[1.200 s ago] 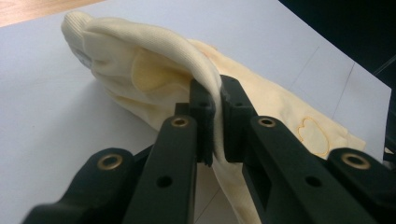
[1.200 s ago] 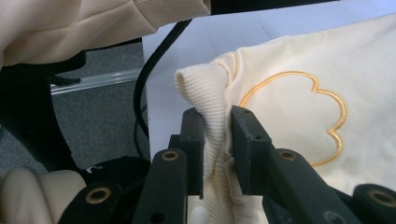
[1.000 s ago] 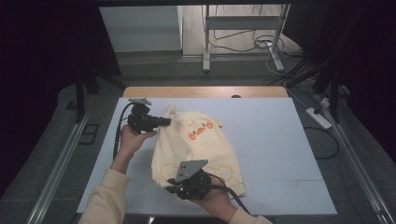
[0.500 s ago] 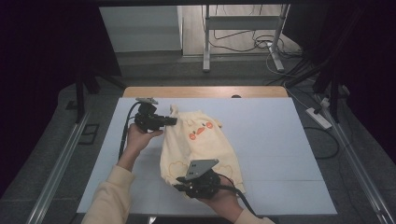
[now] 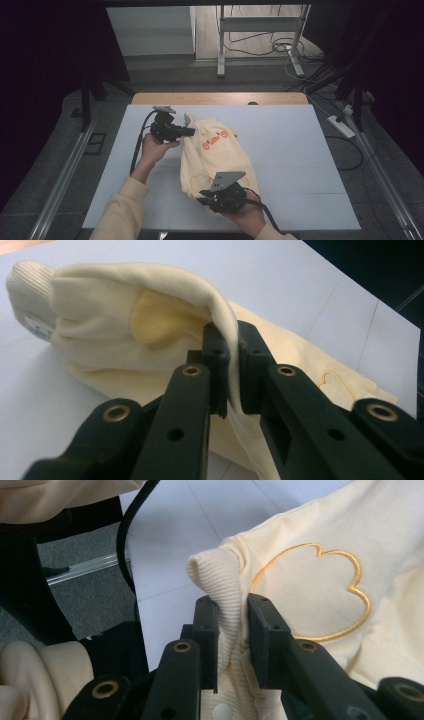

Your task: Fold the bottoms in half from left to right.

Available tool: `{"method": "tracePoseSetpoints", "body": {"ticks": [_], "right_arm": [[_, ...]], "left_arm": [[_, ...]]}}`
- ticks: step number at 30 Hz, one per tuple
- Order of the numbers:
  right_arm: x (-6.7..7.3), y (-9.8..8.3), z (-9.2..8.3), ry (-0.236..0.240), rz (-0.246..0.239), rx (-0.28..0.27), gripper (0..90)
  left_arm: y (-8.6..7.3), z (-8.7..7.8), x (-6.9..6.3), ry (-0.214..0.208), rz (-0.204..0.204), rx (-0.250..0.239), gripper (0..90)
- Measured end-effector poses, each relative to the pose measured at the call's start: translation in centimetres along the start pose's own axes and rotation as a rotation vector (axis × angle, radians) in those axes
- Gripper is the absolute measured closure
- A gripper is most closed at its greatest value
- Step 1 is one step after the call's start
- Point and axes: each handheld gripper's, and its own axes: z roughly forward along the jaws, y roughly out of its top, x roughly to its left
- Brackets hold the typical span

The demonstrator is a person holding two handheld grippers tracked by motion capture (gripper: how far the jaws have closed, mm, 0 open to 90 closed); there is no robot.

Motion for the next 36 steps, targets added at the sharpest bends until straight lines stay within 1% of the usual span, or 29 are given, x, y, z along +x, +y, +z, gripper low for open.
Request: {"method": "tracePoseSetpoints", "body": {"ticks": [3,11,18,22,32,36], "right_arm": [[-0.2,-0.3,-0.3,-0.007,0.009,-0.004,74.9],[-0.4,-0.9,-1.0,-0.021,0.028,-0.007,74.9],[-0.8,-1.4,-1.5,-0.014,0.057,-0.010,74.9],[-0.8,-1.8,-1.8,-0.023,0.059,-0.010,75.0],[-1.1,-2.7,-3.0,-0.039,0.076,-0.011,75.1],[-1.3,-3.0,-3.4,-0.042,0.089,-0.016,75.1]], "left_arm": [[0.0,0.3,0.0,-0.013,-0.006,-0.004,83.9],[0.1,1.2,-0.2,-0.018,0.003,0.004,83.8],[0.1,1.4,-0.4,-0.022,0.006,0.013,83.7],[0.1,1.6,-0.6,-0.022,0.009,0.017,83.7],[0.2,2.8,-1.1,-0.028,0.013,0.020,83.7],[0.2,3.1,-1.1,-0.032,0.013,0.020,83.7]]}}
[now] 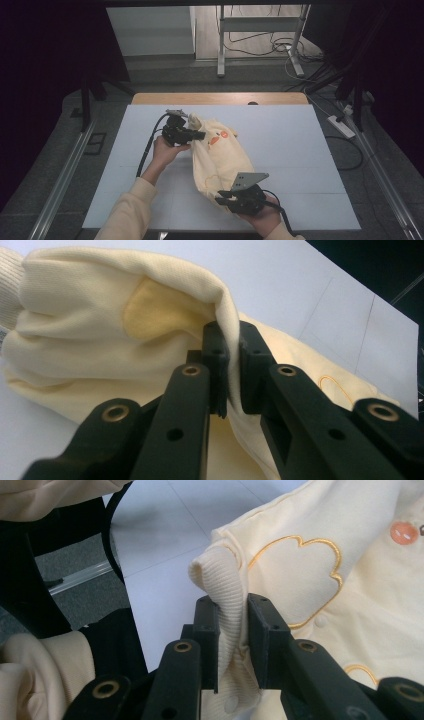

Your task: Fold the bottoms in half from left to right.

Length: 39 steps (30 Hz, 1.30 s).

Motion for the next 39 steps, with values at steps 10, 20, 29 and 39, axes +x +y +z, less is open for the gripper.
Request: {"method": "tracePoseSetpoints", "body": {"ticks": [10,20,29,39], "right_arm": [[-0.3,-0.7,-0.8,-0.022,0.019,-0.004,75.3],[-1.3,-1.8,-2.3,-0.040,0.082,-0.023,75.8],[-1.8,-2.4,-2.8,-0.055,0.099,-0.019,76.0],[-1.8,-2.8,-3.3,-0.054,0.118,-0.019,76.3]], "left_arm": [[0.2,1.0,-0.1,-0.014,-0.002,-0.004,83.6],[0.4,2.2,-0.3,-0.015,-0.009,0.003,83.4],[0.5,3.1,-0.4,-0.003,-0.002,0.015,83.4],[0.5,4.2,-0.8,0.007,0.006,0.034,83.0]]}}
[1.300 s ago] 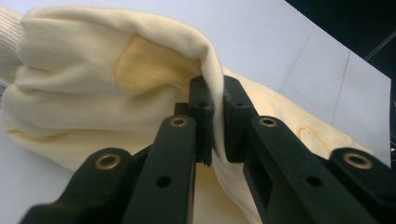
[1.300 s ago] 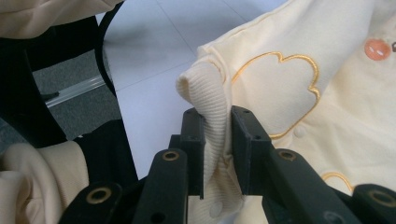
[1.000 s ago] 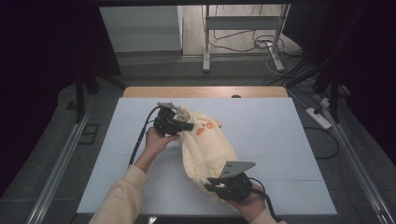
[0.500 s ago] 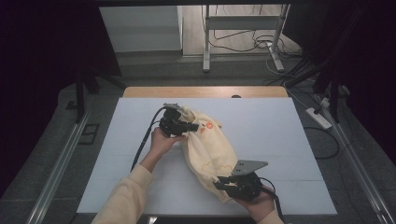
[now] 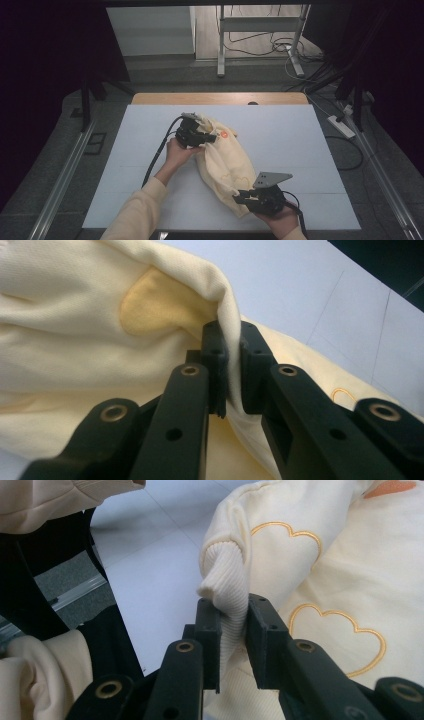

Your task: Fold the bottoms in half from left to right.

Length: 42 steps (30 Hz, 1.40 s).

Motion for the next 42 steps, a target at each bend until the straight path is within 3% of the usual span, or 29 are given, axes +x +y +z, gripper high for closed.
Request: {"method": "tracePoseSetpoints", "body": {"ticks": [12,29,42], "right_arm": [[-0.4,-0.5,-0.6,-0.012,0.016,0.008,77.1],[-0.7,-0.7,-2.2,-0.048,0.030,-0.011,82.3],[-2.1,-1.9,-2.2,-0.081,0.082,0.048,82.3]], "left_arm": [[0.1,1.1,0.0,-0.003,0.002,0.013,83.0],[1.1,1.3,0.1,-0.032,-0.006,-0.031,82.7],[0.8,3.7,0.3,-0.033,-0.001,0.019,81.9]]}}
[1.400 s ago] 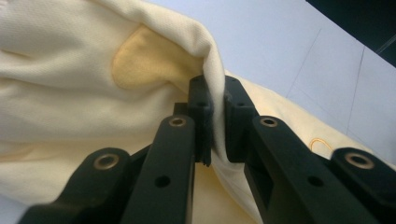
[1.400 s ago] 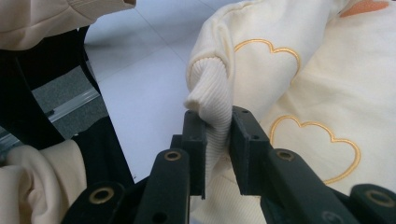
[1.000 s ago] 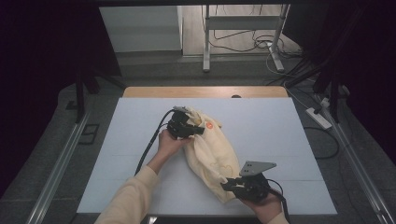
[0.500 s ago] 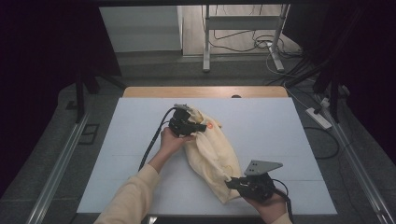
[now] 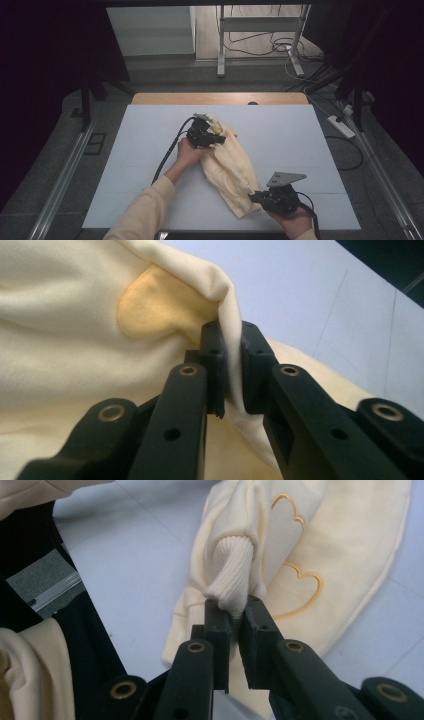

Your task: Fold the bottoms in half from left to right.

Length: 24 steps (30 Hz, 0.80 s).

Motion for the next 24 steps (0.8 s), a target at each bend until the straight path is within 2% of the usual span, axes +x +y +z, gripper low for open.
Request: {"method": "tracePoseSetpoints", "body": {"ticks": [12,21,24], "right_arm": [[-0.4,-0.5,0.6,-0.016,0.010,0.049,82.1],[-0.7,-0.6,0.7,-0.020,0.014,0.064,81.3],[-0.7,-0.6,0.7,-0.024,0.010,0.060,78.9]], "left_arm": [[-0.7,1.3,0.3,-0.013,-0.021,0.019,78.7],[-0.8,1.6,0.3,-0.013,-0.010,0.026,76.2],[-0.8,1.5,0.3,-0.015,-0.011,0.016,68.9]]}}
